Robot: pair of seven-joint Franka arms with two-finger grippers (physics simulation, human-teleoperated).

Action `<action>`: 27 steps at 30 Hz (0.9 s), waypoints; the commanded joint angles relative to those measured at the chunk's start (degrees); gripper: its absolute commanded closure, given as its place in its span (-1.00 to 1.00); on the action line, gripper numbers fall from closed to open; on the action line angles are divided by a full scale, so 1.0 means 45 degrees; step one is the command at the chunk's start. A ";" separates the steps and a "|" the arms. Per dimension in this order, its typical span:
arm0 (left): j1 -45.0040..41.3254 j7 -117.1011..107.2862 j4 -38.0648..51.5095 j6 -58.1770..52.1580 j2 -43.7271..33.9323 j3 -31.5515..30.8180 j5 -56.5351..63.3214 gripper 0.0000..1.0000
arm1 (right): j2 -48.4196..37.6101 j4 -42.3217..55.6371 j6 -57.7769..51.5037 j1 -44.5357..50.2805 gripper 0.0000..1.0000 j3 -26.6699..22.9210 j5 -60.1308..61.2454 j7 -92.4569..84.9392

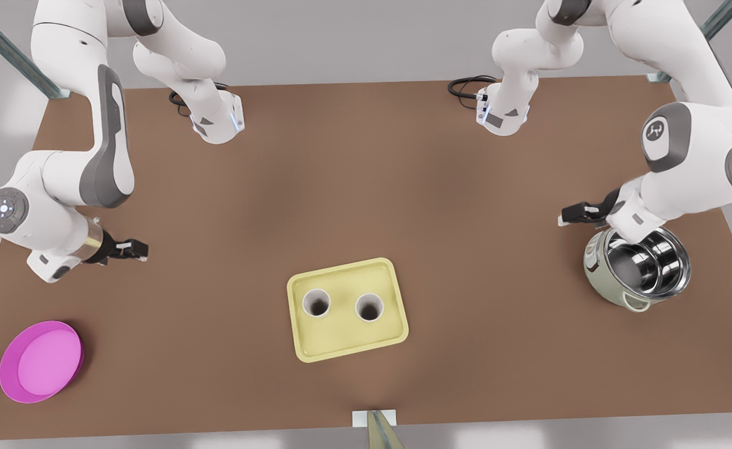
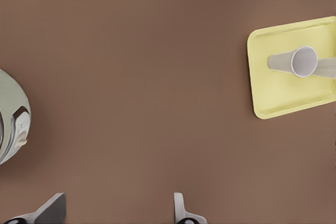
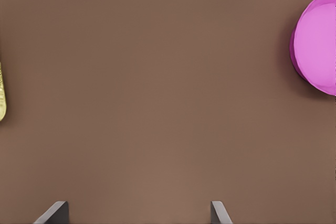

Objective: Use the left arm to pick up the white IKEA cup from the tray and place it on the middle-left position; use the right arm to pick up the white IKEA cup from the tray and place it on the middle-right position

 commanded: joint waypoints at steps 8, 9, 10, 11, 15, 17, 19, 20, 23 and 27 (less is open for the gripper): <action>0.0016 -0.0769 -0.0413 0.0132 0.0593 0.0075 0.1168 -1.00 | 0.1252 0.0260 0.1617 0.3492 -1.00 0.0058 -0.0136 0.4792; -0.0002 -0.0749 -0.0063 0.0172 0.0963 0.0056 0.1576 -1.00 | 0.1604 0.0260 0.1911 0.4489 -1.00 0.0058 -0.0175 0.6610; 0.0036 -0.0398 0.0348 0.0502 0.1081 0.0017 0.1598 -1.00 | 0.2014 0.0260 0.2086 0.5232 -1.00 0.0058 -0.0194 0.7841; 0.0095 -0.0260 0.0290 0.0855 0.1082 0.0075 0.0895 -1.00 | 0.2307 0.0260 0.2438 0.5448 -1.00 0.0058 -0.0155 0.8292; -0.0295 -0.0690 -0.0023 0.1380 0.0632 -0.0120 0.1167 -1.00 | 0.3928 0.0260 0.4547 0.5897 -1.00 0.0078 -0.0038 0.8311; -0.0335 -0.0651 0.0036 0.2572 0.0671 -0.0062 0.1226 -1.00 | 0.4376 0.0260 0.4880 0.5897 -1.00 0.0078 -0.0077 0.8331; -0.0529 -0.0690 -0.0081 0.2828 0.0671 -0.0120 0.1246 -1.00 | 0.4767 0.0260 0.5756 0.5858 -1.00 0.0058 -0.0038 0.8331; -0.0745 -0.0729 -0.0081 0.2828 0.0710 -0.0120 0.1285 -1.00 | 0.4983 0.0318 0.6187 0.5897 -1.00 0.0058 -0.0077 0.8643; -0.0764 -0.0748 -0.0081 0.3004 0.0749 -0.0120 0.1304 -1.00 | 0.5217 0.1060 0.6579 0.5897 -1.00 0.0077 -0.0077 0.8800; -0.0882 -0.0788 -0.0081 0.3004 0.0750 -0.0100 0.1304 -1.00 | 0.5256 0.1705 0.6579 0.5878 -1.00 0.0058 -0.0077 0.8839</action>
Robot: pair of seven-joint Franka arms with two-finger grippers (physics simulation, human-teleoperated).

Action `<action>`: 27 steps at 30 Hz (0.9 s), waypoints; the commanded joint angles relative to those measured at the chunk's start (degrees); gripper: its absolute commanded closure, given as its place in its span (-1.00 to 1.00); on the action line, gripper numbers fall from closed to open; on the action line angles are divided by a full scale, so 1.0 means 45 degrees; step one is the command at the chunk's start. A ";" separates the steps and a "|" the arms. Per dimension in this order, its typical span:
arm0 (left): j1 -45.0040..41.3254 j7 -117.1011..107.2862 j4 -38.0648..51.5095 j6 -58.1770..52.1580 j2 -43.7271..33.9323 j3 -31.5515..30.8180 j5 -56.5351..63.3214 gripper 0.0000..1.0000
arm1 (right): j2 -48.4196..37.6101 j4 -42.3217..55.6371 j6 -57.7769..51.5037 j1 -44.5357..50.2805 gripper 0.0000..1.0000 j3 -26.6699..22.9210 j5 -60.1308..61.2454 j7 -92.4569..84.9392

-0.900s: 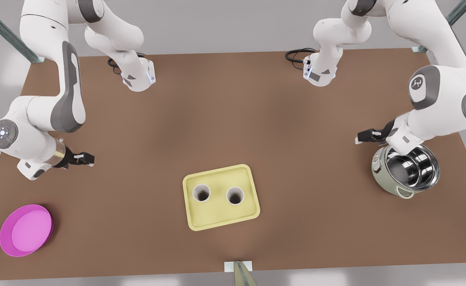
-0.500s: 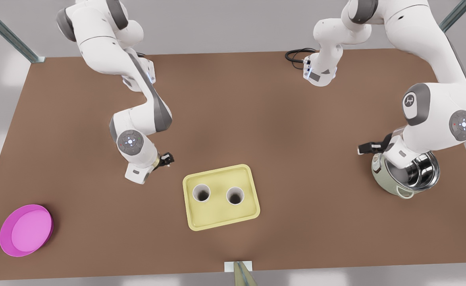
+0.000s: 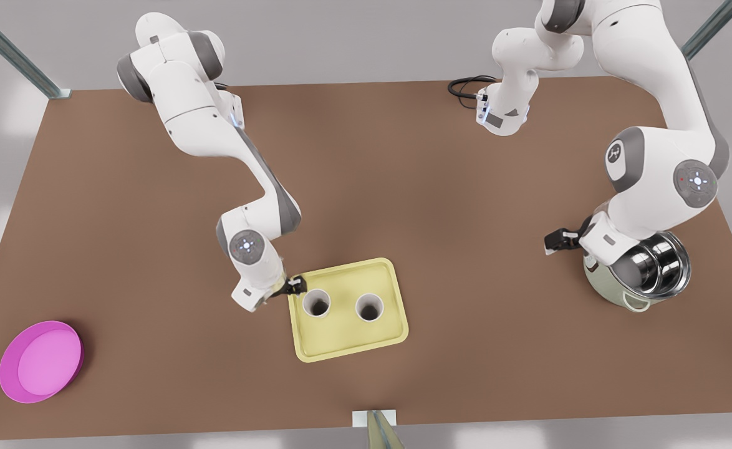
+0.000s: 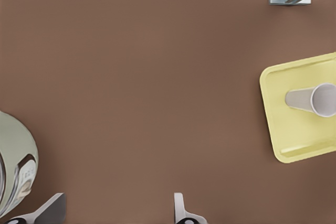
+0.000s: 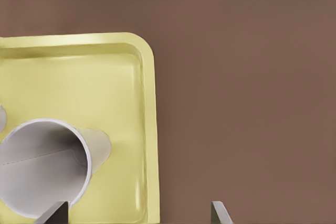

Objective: Use the left arm to pick up the white IKEA cup from the tray and place it on the middle-left position; use the right arm to pick up the white IKEA cup from the tray and place it on the middle-right position

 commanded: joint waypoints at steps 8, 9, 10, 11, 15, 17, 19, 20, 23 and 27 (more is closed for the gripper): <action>-0.0061 -0.0231 -0.0008 0.0380 0.0084 0.0001 0.0451 -1.00 | 0.1672 0.0921 0.2093 0.0459 -1.00 0.0292 -0.0006 0.3017; -0.0061 -0.0231 -0.0008 0.0380 0.0103 0.0001 0.0471 -1.00 | 0.1886 0.0902 0.2268 0.0459 -1.00 0.0292 -0.0025 0.3017; -0.0061 -0.0231 -0.0008 0.0380 0.0103 0.0001 0.0471 -1.00 | 0.2199 0.0902 0.2327 0.0440 -1.00 0.0272 -0.0045 0.2978; -0.0061 -0.0231 -0.0008 0.0380 0.0123 0.0001 0.0471 -1.00 | 0.2277 0.0882 0.2327 0.0420 -1.00 0.0272 -0.0025 0.2997; -0.0061 -0.0231 -0.0008 0.0380 0.0123 0.0001 0.0471 -1.00 | 0.2316 0.0882 0.2327 0.0420 0.25 0.0272 0.0034 0.3056; -0.0081 -0.0251 -0.0008 0.0380 0.0103 -0.0018 0.0471 -1.00 | 0.2277 0.0901 0.2327 0.0401 0.60 0.0253 0.0014 0.3075; -0.0120 -0.0251 -0.0008 0.0380 0.0123 0.0001 0.0471 -1.00 | 0.2277 0.0902 0.2327 0.0381 0.96 0.0195 -0.0025 0.2919; -0.0120 -0.0251 -0.0008 0.0380 0.0123 0.0001 0.0471 -1.00 | 0.2277 0.0921 0.2327 0.0381 1.00 0.0194 -0.0025 0.2939; -0.0120 -0.0231 -0.0008 0.0380 0.0142 -0.0018 0.0471 -1.00 | 0.2277 0.0921 0.2327 0.0362 1.00 0.0175 -0.0045 0.2899; -0.0140 -0.0251 -0.0008 0.0380 0.0142 -0.0018 0.0471 -1.00 | 0.1751 0.0941 0.2190 -0.0204 1.00 0.0291 0.0053 0.2939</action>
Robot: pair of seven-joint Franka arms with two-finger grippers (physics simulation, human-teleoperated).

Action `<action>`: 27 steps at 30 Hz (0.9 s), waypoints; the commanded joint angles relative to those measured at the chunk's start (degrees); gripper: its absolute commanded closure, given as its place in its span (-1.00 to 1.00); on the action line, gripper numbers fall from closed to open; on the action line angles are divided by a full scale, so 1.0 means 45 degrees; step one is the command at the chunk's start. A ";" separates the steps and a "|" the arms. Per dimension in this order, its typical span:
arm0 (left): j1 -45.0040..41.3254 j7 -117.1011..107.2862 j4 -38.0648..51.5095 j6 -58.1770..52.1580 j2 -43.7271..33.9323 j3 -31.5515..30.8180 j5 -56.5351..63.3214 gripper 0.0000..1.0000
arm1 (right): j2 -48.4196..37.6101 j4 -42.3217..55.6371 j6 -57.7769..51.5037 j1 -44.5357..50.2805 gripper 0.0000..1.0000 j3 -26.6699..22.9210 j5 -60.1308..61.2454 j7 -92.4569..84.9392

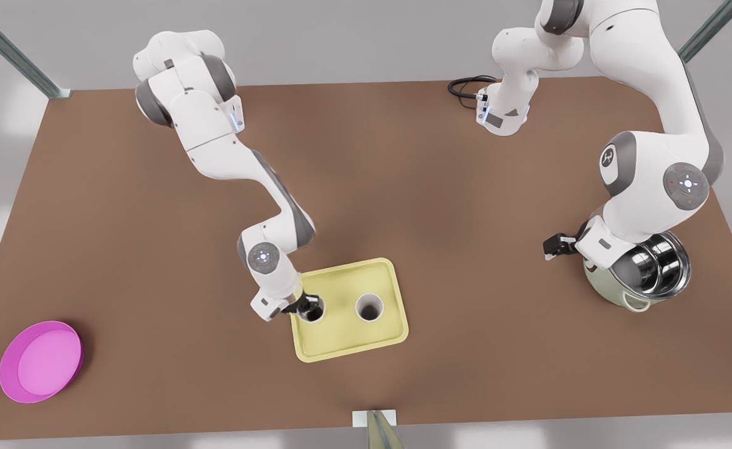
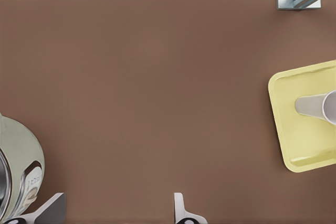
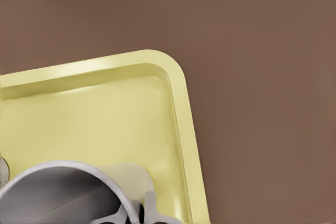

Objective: Use the left arm to pick up the white IKEA cup from the tray and place it on the middle-left position; use the right arm to pick up the white IKEA cup from the tray and place it on the middle-right position

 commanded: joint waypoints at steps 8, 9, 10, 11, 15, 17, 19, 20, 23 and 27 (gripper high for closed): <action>-0.0785 -0.1126 0.0007 0.0000 -0.0132 -0.0008 0.0010 -1.00 | -0.1493 -0.0041 -0.2172 -0.6244 1.00 0.1566 -0.0441 -0.8680; -0.1078 -0.1184 -0.0091 -0.0001 -0.0093 -0.0008 0.0030 -1.00 | -0.1317 -0.0041 -0.2172 -0.6947 1.00 0.1526 -0.0597 -0.9911; -0.1215 -0.1243 -0.0013 0.0214 -0.0015 -0.0008 0.0185 -1.00 | -0.1024 -0.0041 -0.2152 -0.7358 1.00 0.1507 -0.0539 -1.1260; -0.1625 -0.1807 0.0455 0.0623 0.0219 -0.0028 0.0089 -1.00 | -0.0771 -0.0041 -0.2016 -0.7378 1.00 0.1311 -0.0558 -1.1535; -0.5004 -1.1259 0.1021 0.3944 0.2504 -0.0086 0.0576 -1.00 | -0.0145 -0.0041 -0.1410 -0.7437 1.00 0.1194 -0.0930 -1.1496; -0.5257 -1.2199 0.1745 0.4627 0.3500 -0.0477 0.0479 -1.00 | -0.0086 -0.0060 -0.1410 -0.7397 1.00 0.1194 -0.0890 -1.1457; -0.5668 -1.2356 0.1882 0.4648 0.3892 -0.0477 0.0538 -1.00 | -0.0067 -0.0060 -0.1410 -0.7417 0.51 0.1194 -0.0852 -1.1418; -0.5688 -1.2278 0.2037 0.5114 0.4223 -0.0477 0.0557 -1.00 | -0.0028 -0.0060 -0.1410 -0.7397 0.15 0.1194 -0.0832 -1.1281; -0.5629 -1.1205 0.4577 0.6035 0.6703 -0.0224 0.0616 -1.00 | -0.0008 -0.0060 -0.1371 -0.7417 -1.00 0.1194 -0.0773 -1.1261; -0.5903 -1.0461 0.5650 0.6776 0.8188 0.0089 0.1026 -1.00 | -0.0242 -0.0021 -0.1566 -0.7749 -1.00 0.1272 -0.0812 -1.1301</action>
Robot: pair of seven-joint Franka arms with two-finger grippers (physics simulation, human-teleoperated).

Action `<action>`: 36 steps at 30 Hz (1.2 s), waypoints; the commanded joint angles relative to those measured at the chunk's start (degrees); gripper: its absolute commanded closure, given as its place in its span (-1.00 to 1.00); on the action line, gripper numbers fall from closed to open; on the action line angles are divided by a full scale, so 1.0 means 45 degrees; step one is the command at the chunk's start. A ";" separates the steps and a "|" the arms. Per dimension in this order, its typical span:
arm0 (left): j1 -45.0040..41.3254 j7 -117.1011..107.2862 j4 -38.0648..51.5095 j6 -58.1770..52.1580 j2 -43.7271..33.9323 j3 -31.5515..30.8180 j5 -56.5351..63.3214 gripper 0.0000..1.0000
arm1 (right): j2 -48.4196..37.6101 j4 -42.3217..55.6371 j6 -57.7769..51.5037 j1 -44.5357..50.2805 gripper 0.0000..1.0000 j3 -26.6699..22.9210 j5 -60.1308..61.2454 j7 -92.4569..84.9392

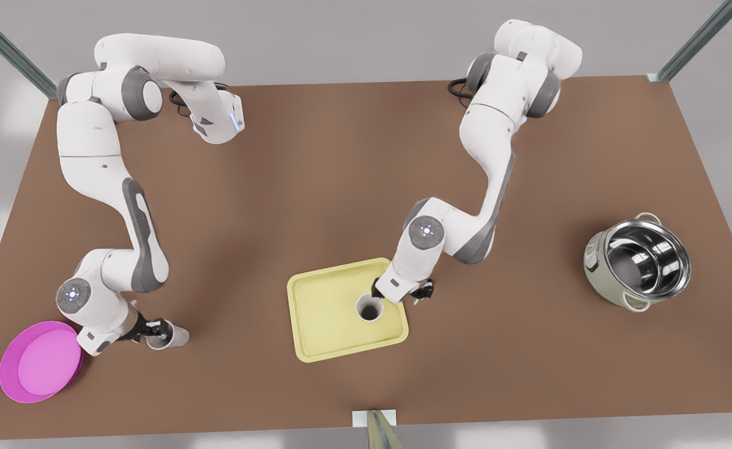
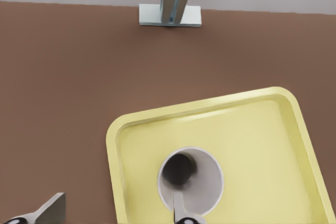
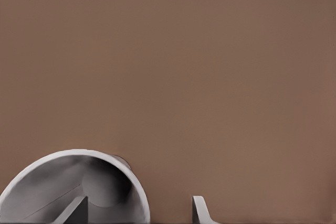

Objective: Use the left arm to pick up the white IKEA cup from the tray and place it on the middle-left position; use the right arm to pick up the white IKEA cup from the tray and place it on the middle-right position

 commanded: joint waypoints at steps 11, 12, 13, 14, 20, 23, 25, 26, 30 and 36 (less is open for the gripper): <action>-0.0391 -0.3180 0.0455 0.0928 0.0807 0.0065 0.1044 -1.00 | -0.6902 0.0045 -0.8205 0.0428 -1.00 -0.0213 0.1177 -0.0110; -0.0391 -0.2965 0.0416 0.0752 0.0827 0.0045 0.1025 -1.00 | -0.7313 -0.0014 -0.8205 0.2321 -1.00 -0.2262 0.1275 -0.0090; -0.0411 -0.2965 0.0396 0.0752 0.0905 0.0026 0.1025 -1.00 | -0.7352 -0.0053 -0.8224 0.2441 -1.00 -0.2519 0.1295 -0.0090; -0.0411 -0.2965 0.0396 0.0752 0.1002 0.0026 0.1044 -1.00 | -0.7333 -0.0053 -0.8224 0.2460 -1.00 -0.2519 0.1295 -0.0090; -0.0430 -0.2945 0.0396 0.0947 0.1569 -0.0014 0.1025 -1.00 | -0.7450 -0.0365 -0.8127 0.2460 -1.00 -0.2519 0.1334 -0.0090; -0.0430 -0.2965 0.0396 0.1006 0.1784 -0.0014 0.1044 -1.00 | -0.7430 -0.0385 -0.8146 0.2460 -1.00 -0.2519 0.1314 -0.0148; -0.0548 -0.3121 0.0357 0.0830 0.1765 0.0006 0.0986 -1.00 | -0.7430 -0.0385 -0.8146 0.2499 -1.00 -0.2519 0.1314 -0.0168; -0.0548 -0.3316 0.0338 0.0830 0.1745 0.0006 0.0869 -1.00 | -0.7430 -0.0404 -0.8146 0.2499 -1.00 -0.2519 0.1314 -0.0148; -0.0548 -0.3512 0.0338 0.0830 0.1725 -0.0033 0.0849 -0.18 | -0.7313 -0.0346 -0.8263 0.2480 -1.00 -0.2558 0.1314 -0.0148; -0.0567 -0.4742 0.0357 0.1494 0.1765 -0.0072 0.0830 0.66 | -0.7039 -0.0248 -0.8166 0.2558 -1.00 -0.2519 0.1217 -0.0070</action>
